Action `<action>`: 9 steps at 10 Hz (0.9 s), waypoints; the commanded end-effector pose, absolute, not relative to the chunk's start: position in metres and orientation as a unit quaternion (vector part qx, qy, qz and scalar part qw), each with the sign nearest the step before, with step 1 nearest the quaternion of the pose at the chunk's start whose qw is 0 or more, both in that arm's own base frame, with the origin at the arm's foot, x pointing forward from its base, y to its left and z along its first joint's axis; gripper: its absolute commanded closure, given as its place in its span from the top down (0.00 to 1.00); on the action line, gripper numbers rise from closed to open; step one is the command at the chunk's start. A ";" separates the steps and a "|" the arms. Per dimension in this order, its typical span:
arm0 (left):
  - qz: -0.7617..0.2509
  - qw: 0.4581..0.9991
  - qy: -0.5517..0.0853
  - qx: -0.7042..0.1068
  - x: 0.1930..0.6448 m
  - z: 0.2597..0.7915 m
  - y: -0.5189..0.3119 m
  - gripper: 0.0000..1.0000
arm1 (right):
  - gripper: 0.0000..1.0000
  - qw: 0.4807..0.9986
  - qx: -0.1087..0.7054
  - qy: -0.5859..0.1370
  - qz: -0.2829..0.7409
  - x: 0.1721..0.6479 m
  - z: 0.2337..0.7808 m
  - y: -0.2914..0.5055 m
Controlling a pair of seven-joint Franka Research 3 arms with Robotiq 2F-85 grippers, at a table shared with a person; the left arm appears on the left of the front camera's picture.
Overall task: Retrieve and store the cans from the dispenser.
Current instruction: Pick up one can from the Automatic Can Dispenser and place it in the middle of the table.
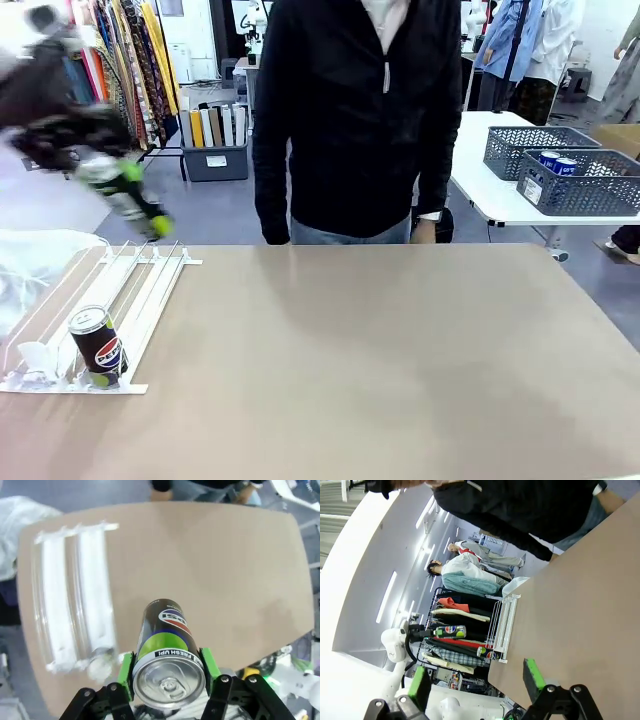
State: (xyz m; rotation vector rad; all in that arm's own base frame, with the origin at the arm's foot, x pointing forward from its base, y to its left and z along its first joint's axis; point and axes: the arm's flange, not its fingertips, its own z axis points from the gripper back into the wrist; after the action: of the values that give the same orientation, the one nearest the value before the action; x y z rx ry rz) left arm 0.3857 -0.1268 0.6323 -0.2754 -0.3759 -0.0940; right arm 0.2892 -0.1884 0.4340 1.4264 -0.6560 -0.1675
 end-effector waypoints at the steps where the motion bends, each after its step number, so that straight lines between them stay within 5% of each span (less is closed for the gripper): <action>1: -0.107 0.973 -0.159 -0.128 0.433 0.615 -0.212 0.00 | 1.00 0.703 0.643 -0.296 -0.072 0.289 0.439 -0.189; 4: -0.205 0.966 -0.113 -0.112 0.447 0.534 -0.339 0.00 | 1.00 0.703 0.643 -0.296 -0.072 0.289 0.439 -0.189; 9: -0.266 0.961 -0.079 0.000 0.452 0.432 -0.399 0.00 | 1.00 0.703 0.643 -0.296 -0.072 0.289 0.439 -0.189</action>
State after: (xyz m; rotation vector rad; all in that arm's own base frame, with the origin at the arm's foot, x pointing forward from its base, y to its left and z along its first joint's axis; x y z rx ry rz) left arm 0.4496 -0.3923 0.4198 -0.0371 -0.1345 -0.5644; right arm 0.2891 -0.1884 0.4340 1.4266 -0.6560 -0.1674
